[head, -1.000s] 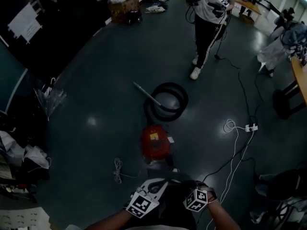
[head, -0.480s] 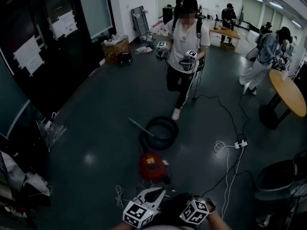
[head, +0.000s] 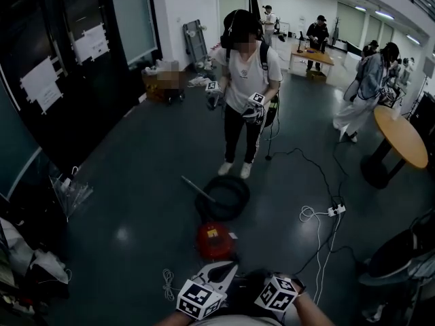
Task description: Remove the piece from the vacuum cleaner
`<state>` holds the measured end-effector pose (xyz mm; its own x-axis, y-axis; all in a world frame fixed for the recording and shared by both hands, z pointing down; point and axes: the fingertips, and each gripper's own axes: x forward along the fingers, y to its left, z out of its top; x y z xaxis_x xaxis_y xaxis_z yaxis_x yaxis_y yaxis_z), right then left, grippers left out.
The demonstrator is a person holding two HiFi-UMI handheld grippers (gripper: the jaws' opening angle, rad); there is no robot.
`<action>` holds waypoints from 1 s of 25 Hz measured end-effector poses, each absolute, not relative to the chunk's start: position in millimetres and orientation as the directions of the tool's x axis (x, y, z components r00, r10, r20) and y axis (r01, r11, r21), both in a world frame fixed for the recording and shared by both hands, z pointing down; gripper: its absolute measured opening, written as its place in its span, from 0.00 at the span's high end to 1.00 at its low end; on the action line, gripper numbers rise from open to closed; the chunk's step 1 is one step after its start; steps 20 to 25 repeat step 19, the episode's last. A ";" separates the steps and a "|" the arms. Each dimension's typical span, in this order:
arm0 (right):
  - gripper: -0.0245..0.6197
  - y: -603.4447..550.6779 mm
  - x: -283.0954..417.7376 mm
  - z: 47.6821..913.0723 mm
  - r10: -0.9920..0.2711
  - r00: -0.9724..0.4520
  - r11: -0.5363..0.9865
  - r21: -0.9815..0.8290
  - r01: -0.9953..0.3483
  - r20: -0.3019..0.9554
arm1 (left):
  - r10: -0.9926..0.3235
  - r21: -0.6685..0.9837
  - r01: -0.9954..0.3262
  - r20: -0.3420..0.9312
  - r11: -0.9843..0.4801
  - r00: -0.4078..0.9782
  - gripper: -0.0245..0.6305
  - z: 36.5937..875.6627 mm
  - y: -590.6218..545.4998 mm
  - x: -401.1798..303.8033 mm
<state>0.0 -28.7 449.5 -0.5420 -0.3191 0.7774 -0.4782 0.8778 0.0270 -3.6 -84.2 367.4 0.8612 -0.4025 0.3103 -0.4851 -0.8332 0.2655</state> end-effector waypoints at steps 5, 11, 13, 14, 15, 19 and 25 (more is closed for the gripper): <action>0.90 -26.6 2.6 447.8 -0.327 -0.548 0.878 0.032 -0.478 0.770 | -0.408 0.246 -0.483 0.300 -0.840 0.862 0.96 365.9 -80.8 5.5; 0.90 -31.7 -0.2 449.5 -0.328 -0.550 0.880 0.037 -0.473 0.768 | -0.416 0.230 -0.487 0.297 -0.842 0.860 0.96 365.5 -87.1 2.8; 0.90 -32.6 -1.2 449.8 -0.322 -0.552 0.884 0.034 -0.467 0.769 | -0.418 0.234 -0.492 0.304 -0.838 0.856 0.96 367.4 -87.9 1.8; 0.90 -32.8 -1.2 450.4 -0.319 -0.552 0.885 0.034 -0.464 0.771 | -0.418 0.236 -0.494 0.308 -0.837 0.855 0.96 369.2 -87.9 1.6; 0.90 -33.0 -1.0 451.4 -0.317 -0.550 0.886 0.034 -0.463 0.772 | -0.417 0.238 -0.495 0.311 -0.836 0.854 0.96 370.8 -88.1 1.6; 0.90 -37.1 1.6 455.8 -0.319 -0.541 0.887 0.044 -0.460 0.778 | -0.412 0.230 -0.486 0.304 -0.843 0.859 0.96 373.2 -90.7 4.4; 0.90 -37.1 1.6 455.8 -0.319 -0.541 0.887 0.044 -0.460 0.778 | -0.412 0.230 -0.486 0.304 -0.843 0.859 0.96 373.2 -90.7 4.4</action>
